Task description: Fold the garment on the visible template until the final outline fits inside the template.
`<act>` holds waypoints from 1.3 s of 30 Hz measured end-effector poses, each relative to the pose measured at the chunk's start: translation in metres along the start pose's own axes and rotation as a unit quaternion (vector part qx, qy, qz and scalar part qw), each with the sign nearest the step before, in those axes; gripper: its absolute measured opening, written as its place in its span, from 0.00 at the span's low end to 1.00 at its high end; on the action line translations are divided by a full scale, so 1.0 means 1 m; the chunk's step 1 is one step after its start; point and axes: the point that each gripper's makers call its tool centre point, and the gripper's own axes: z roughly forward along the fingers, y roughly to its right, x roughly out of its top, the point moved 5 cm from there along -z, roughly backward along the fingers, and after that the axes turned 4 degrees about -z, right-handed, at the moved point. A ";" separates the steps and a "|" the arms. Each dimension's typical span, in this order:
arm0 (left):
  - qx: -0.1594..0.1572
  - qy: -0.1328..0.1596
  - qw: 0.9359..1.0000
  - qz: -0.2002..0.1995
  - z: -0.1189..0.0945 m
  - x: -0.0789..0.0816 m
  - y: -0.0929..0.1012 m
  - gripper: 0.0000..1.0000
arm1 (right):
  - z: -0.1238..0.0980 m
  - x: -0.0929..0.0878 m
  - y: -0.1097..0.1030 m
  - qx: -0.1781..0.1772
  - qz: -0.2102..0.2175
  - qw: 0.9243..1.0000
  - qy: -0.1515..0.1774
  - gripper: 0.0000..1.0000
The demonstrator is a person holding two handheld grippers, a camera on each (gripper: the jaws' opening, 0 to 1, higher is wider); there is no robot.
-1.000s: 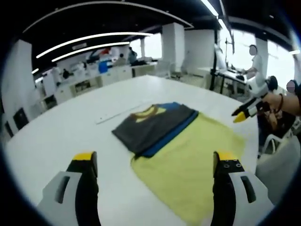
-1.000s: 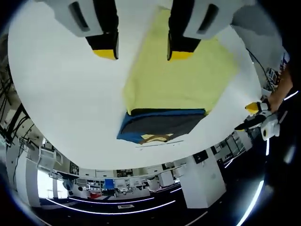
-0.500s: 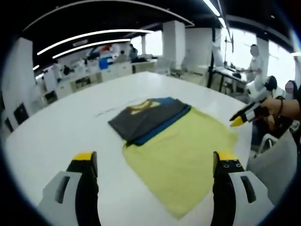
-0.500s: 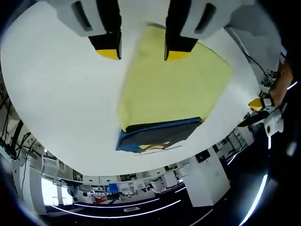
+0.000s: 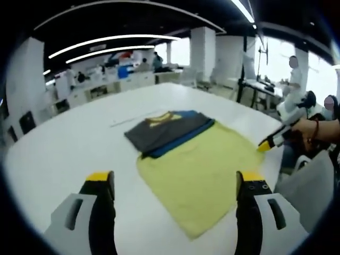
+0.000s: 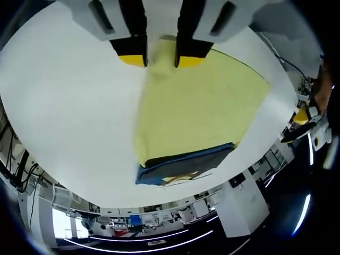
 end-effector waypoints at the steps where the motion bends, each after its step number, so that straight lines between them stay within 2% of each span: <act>1: -0.002 -0.007 1.000 0.004 0.000 -0.003 0.001 0.92 | 0.001 0.000 -0.001 0.000 0.000 1.000 0.001 0.13; 5: -0.001 -0.007 1.000 0.009 -0.003 -0.005 0.003 0.90 | 0.004 0.003 -0.002 -0.011 -0.002 1.000 0.002 0.09; 10: 0.006 -0.011 1.000 0.019 -0.004 -0.007 0.002 0.89 | 0.003 0.006 -0.003 -0.020 0.009 1.000 0.012 0.00; 14: 0.010 -0.009 1.000 0.022 -0.005 -0.007 0.002 0.90 | 0.003 0.009 -0.007 -0.021 -0.004 1.000 0.008 0.00; 21: 0.011 -0.007 1.000 0.022 -0.009 -0.008 0.002 0.91 | -0.002 0.021 -0.017 -0.008 -0.005 1.000 0.023 0.00; 28: 0.013 -0.007 1.000 0.018 -0.012 -0.009 0.002 0.91 | -0.008 0.040 -0.029 0.002 -0.016 0.999 0.047 0.00; 39: 0.019 -0.012 1.000 0.022 -0.019 -0.013 0.003 0.89 | 0.004 0.070 -0.057 0.022 -0.058 0.996 0.060 0.00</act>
